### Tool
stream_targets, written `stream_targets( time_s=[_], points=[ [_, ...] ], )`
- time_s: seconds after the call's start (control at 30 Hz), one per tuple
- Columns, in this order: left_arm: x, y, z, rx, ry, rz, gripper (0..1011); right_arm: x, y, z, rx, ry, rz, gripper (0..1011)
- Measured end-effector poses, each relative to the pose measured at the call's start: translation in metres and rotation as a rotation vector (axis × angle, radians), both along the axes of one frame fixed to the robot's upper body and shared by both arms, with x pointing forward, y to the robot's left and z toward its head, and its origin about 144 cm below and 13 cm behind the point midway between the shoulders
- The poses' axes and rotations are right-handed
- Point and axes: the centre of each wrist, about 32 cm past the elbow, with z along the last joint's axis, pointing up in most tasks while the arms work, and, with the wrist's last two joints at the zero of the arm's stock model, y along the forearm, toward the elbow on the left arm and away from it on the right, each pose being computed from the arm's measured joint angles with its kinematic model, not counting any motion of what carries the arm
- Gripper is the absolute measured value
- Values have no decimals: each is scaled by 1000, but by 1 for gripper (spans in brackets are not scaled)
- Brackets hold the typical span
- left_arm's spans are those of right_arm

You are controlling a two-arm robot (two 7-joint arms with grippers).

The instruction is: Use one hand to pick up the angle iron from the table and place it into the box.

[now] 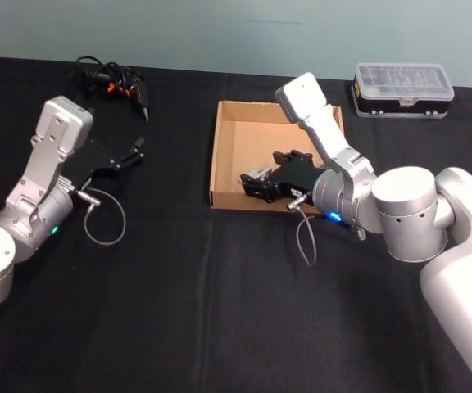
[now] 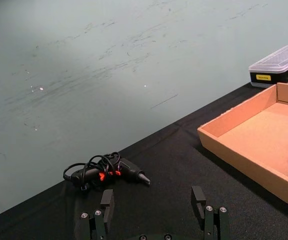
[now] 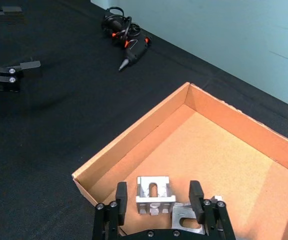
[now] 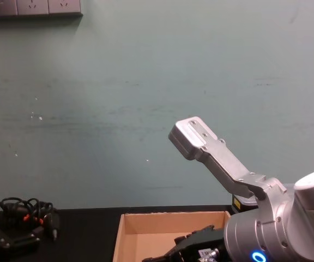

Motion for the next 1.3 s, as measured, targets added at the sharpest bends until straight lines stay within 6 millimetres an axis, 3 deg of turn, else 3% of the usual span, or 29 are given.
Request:
stream_targets(
  time_s=[0.13,0.3,0.97,1.3],
  points=[
    [0,0,0,0,0,0,1011,0,0,0,2,-2,2,900],
    [0,0,0,0,0,0,1011,0,0,0,3,-5,6,1002],
    [0,0,0,0,0,0,1011,-6,-4,10,66,-64,-8,1000],
    [0,0,0,0,0,0,1011,-29,-27,18,144,-166,-66,1000]
  ],
)
